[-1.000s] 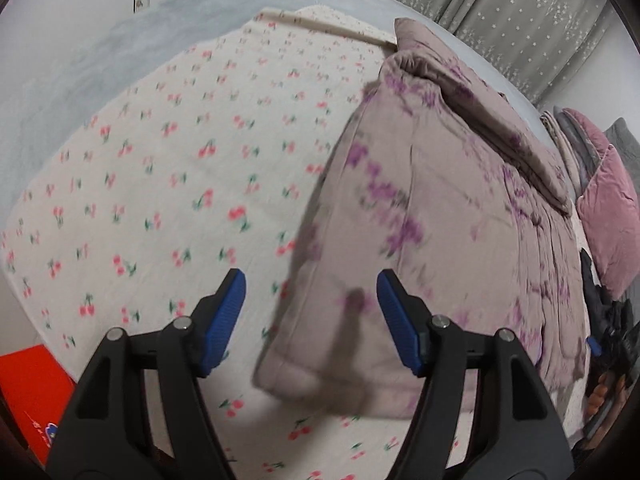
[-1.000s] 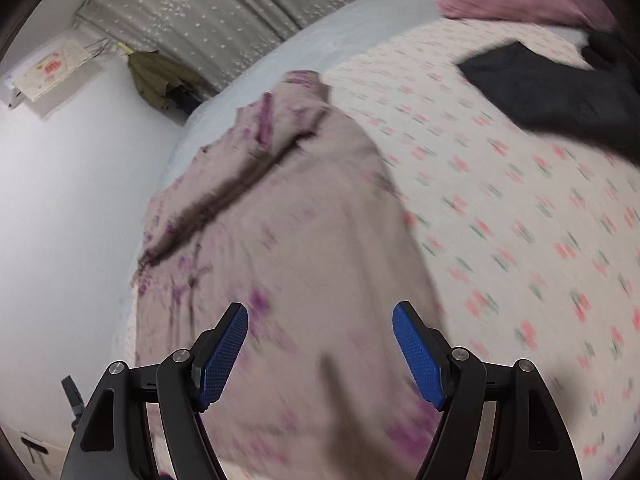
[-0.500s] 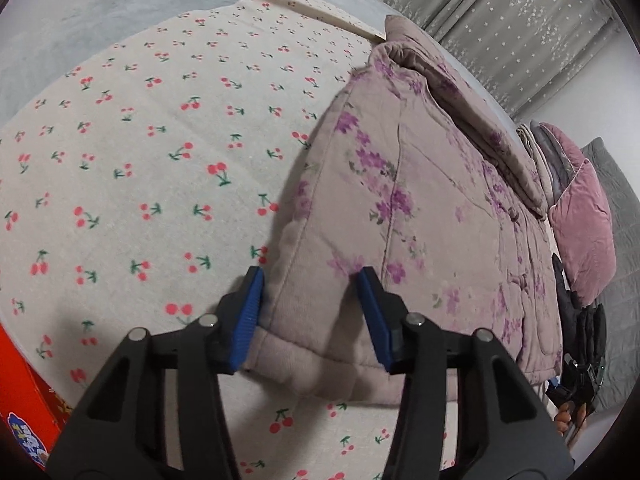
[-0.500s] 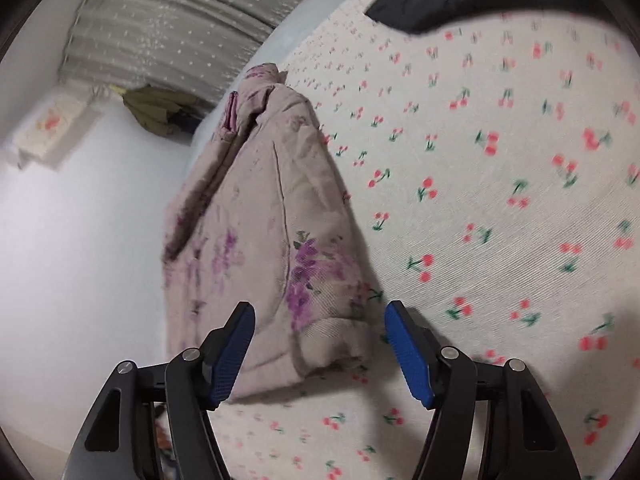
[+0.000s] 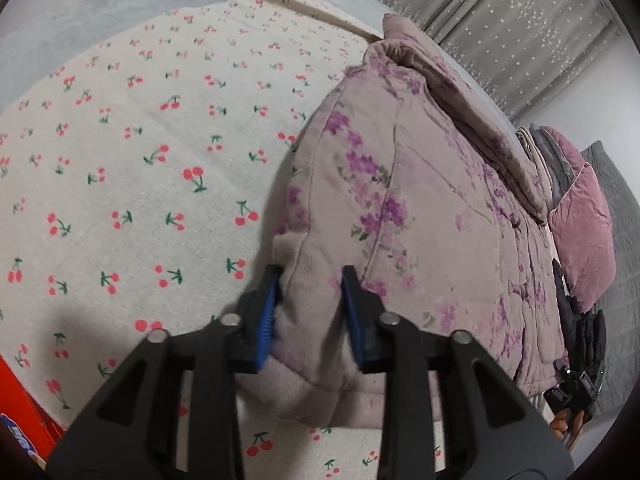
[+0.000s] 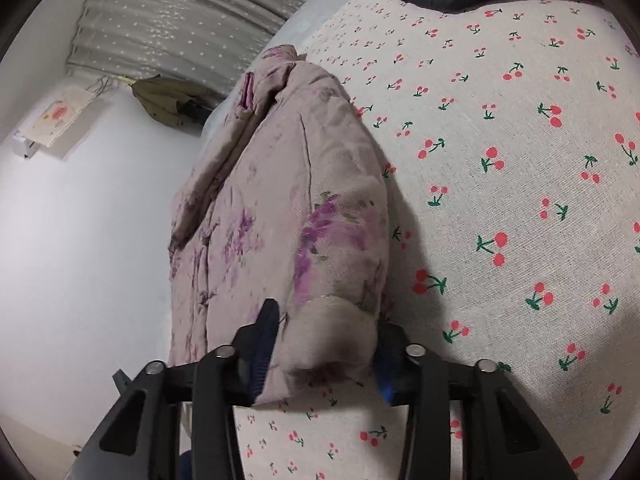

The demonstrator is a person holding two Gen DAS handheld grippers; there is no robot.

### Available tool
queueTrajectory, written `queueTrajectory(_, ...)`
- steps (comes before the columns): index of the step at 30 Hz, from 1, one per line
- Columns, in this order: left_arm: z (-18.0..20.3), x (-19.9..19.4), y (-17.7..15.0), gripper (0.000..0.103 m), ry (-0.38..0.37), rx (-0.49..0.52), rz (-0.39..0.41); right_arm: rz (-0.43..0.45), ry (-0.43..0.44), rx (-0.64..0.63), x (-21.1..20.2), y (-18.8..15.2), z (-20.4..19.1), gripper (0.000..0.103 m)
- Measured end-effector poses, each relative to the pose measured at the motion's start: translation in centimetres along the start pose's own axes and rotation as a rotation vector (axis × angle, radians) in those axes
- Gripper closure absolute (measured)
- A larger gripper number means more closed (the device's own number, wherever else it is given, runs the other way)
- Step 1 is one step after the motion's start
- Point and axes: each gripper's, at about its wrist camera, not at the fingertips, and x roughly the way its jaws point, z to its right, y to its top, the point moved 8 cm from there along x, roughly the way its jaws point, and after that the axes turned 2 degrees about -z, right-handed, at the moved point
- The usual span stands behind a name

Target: Fold large clothes

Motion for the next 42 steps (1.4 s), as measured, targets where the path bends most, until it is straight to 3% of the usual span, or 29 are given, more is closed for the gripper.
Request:
queueTrajectory(5,0.4,0.4,0.2,0.060,-0.003,0.001,0.004,-0.010,-0.040,-0.009,1.4,-0.1,-0.2,0.062)
queueTrajectory(6,0.6,0.4,0.2,0.063,0.010,0.012,0.008,-0.009,-0.040,-0.006,1.6,-0.1,-0.1,0.062)
queueTrajectory(7,0.7,0.5,0.2,0.073,0.014,0.023,0.010,-0.006,-0.039,0.000,1.7,-0.1,-0.1,0.061)
queueTrajectory(10,0.8,0.4,0.4,0.078,0.007,0.015,0.017,0.000,-0.048,-0.005,1.6,-0.1,-0.1,0.061)
queueTrajectory(12,0.7,0.3,0.4,0.078,-0.002,0.000,0.019,0.012,-0.057,-0.020,1.6,0.0,-0.3,0.062)
queueTrajectory(14,0.6,0.3,0.5,0.074,-0.024,-0.024,0.014,0.044,-0.030,-0.040,1.1,0.2,-1.1,0.079)
queueTrajectory(18,-0.1,1.0,0.5,0.070,-0.092,-0.091,-0.016,0.084,0.081,0.028,0.1,1.0,-1.3,0.078)
queueTrajectory(22,0.1,1.0,0.4,0.070,-0.076,-0.082,-0.018,0.026,0.003,0.083,1.8,0.4,0.4,0.076)
queueTrajectory(31,0.4,1.0,0.3,0.066,-0.061,-0.070,-0.005,0.063,-0.049,-0.013,1.7,0.4,-1.0,0.084)
queueTrajectory(35,0.0,0.6,0.5,0.083,-0.063,-0.111,0.011,0.087,-0.038,-0.051,1.1,0.5,-1.6,0.090)
queueTrajectory(42,1.5,-4.0,1.9,0.089,-0.089,-0.148,0.071,0.200,0.046,-0.155,-3.5,2.5,-6.6,0.092)
